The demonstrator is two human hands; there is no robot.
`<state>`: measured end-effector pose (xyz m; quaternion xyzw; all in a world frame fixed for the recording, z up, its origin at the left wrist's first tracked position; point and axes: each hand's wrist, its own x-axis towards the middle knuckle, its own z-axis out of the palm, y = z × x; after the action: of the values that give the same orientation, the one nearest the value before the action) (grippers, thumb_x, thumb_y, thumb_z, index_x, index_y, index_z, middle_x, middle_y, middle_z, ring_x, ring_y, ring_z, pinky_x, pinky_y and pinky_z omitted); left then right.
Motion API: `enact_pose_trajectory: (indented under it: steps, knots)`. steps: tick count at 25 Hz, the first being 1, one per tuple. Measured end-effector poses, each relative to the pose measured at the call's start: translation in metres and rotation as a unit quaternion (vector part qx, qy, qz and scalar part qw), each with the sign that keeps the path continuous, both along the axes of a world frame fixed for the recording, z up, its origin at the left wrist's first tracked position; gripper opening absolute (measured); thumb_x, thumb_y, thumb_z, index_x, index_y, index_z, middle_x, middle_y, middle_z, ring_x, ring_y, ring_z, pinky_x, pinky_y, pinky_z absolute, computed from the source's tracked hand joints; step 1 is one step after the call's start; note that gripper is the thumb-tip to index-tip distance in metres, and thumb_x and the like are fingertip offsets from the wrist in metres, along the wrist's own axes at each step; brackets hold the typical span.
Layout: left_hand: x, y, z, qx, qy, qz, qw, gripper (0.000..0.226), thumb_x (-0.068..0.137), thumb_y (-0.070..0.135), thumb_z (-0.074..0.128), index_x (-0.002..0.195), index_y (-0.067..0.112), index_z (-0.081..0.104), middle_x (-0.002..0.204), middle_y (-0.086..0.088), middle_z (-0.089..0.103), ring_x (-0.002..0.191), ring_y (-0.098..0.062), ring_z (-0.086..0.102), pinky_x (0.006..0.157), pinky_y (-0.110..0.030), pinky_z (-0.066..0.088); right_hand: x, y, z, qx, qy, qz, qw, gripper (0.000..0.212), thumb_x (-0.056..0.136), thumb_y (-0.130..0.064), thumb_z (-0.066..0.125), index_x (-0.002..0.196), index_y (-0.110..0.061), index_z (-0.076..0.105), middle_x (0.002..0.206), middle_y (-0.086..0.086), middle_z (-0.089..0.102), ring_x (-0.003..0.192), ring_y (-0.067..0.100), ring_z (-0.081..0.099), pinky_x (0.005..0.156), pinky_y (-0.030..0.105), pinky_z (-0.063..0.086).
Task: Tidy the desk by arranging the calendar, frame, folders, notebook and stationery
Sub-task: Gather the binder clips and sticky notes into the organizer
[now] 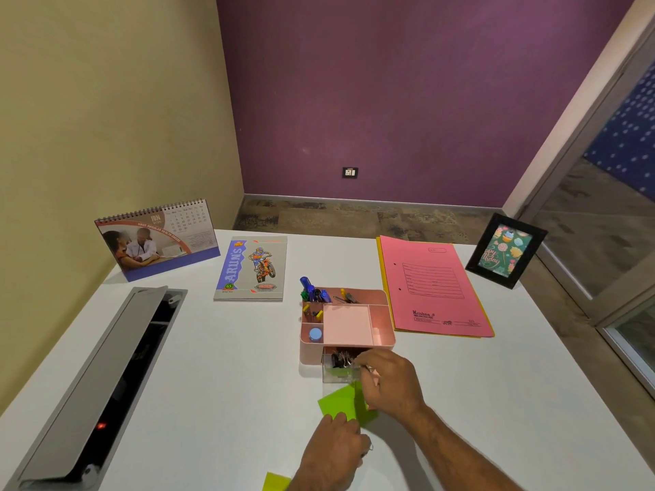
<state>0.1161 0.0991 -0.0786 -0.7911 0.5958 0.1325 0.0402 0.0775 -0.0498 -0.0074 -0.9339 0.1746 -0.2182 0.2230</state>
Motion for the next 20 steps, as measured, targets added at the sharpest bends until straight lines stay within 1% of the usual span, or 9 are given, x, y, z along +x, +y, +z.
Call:
enact_pose_trajectory:
  steps: [2,4,6,9,11,12,16,18,20]
  knots:
    - [-0.003,0.001,0.003,-0.080,0.048,0.025,0.995,0.027,0.043,0.043,0.079,0.061,0.031,0.063,0.058,0.013,0.058,0.056,-0.009,0.058,0.044,-0.019,0.039,-0.006,-0.002,-0.005,0.031,-0.009,-0.016,0.999,0.021,0.068,-0.015,0.066,0.083,-0.023,0.077,0.085,-0.011,0.075,0.076,0.008,0.069,0.068,0.021,0.057]
    - [-0.002,0.004,0.013,-0.141,0.152,0.100,0.973,0.012,0.066,0.026,0.069,0.076,0.025,0.061,0.080,0.008,0.063,0.079,-0.016,0.061,0.057,-0.027,0.043,-0.010,-0.005,-0.006,0.074,-0.022,-0.029,0.997,0.020,0.070,-0.019,0.064,0.084,-0.024,0.077,0.085,-0.013,0.074,0.075,0.005,0.068,0.067,0.019,0.055]
    - [-0.001,0.003,0.022,-0.214,0.201,0.167,0.941,0.009,0.079,0.025,0.057,0.089,0.026,0.056,0.098,0.007,0.060,0.096,-0.015,0.053,0.071,-0.025,0.039,-0.012,-0.008,-0.003,0.128,-0.036,-0.035,0.991,0.020,0.071,-0.026,0.061,0.083,-0.024,0.077,0.082,-0.017,0.073,0.072,0.002,0.067,0.065,0.020,0.056]
    - [0.005,-0.005,0.038,-0.312,0.247,0.260,0.880,0.014,0.079,0.032,0.064,0.090,0.027,0.056,0.094,0.016,0.055,0.090,-0.008,0.051,0.073,-0.017,0.039,-0.014,-0.009,0.003,0.204,-0.035,-0.034,0.978,0.014,0.072,-0.018,0.068,0.076,-0.028,0.076,0.075,-0.018,0.073,0.068,0.005,0.068,0.062,0.021,0.056]
    - [0.011,-0.010,0.048,-0.354,0.265,0.310,0.842,0.017,0.077,0.034,0.069,0.085,0.029,0.055,0.089,0.016,0.055,0.085,-0.005,0.051,0.071,-0.018,0.043,-0.014,-0.008,0.004,0.258,-0.011,-0.026,0.966,0.026,0.072,-0.009,0.073,0.072,-0.036,0.074,0.075,-0.014,0.074,0.069,0.008,0.069,0.065,0.022,0.056]
    - [0.015,-0.011,0.050,-0.363,0.264,0.325,0.832,0.019,0.077,0.033,0.072,0.084,0.029,0.055,0.089,0.015,0.057,0.085,-0.005,0.052,0.072,-0.020,0.045,-0.013,-0.008,0.005,0.284,-0.003,-0.029,0.959,0.030,0.072,-0.006,0.074,0.072,-0.036,0.075,0.076,-0.011,0.074,0.070,0.010,0.070,0.067,0.024,0.057]
    - [0.024,-0.007,0.052,-0.390,0.248,0.323,0.826,0.021,0.079,0.022,0.076,0.086,0.024,0.056,0.090,0.010,0.059,0.085,-0.010,0.055,0.072,-0.025,0.049,-0.002,-0.004,0.007,0.360,-0.002,-0.057,0.931,0.023,0.073,0.005,0.075,0.076,-0.017,0.079,0.074,0.007,0.073,0.067,0.022,0.070,0.067,0.034,0.059]
    - [0.026,-0.005,0.052,-0.397,0.250,0.320,0.823,0.021,0.078,0.023,0.076,0.089,0.023,0.058,0.091,0.010,0.060,0.086,-0.010,0.055,0.071,-0.023,0.049,0.004,-0.001,0.009,0.358,-0.005,-0.060,0.932,0.021,0.072,0.005,0.076,0.074,-0.015,0.079,0.073,0.006,0.074,0.067,0.023,0.070,0.067,0.036,0.060]
    - [0.033,0.000,0.051,-0.403,0.236,0.318,0.825,0.021,0.077,0.032,0.074,0.091,0.023,0.060,0.090,0.011,0.060,0.085,-0.008,0.055,0.070,-0.021,0.048,0.007,0.002,0.011,0.320,-0.013,-0.058,0.946,0.021,0.072,0.002,0.076,0.073,-0.019,0.080,0.072,-0.002,0.075,0.068,0.014,0.071,0.068,0.030,0.060]
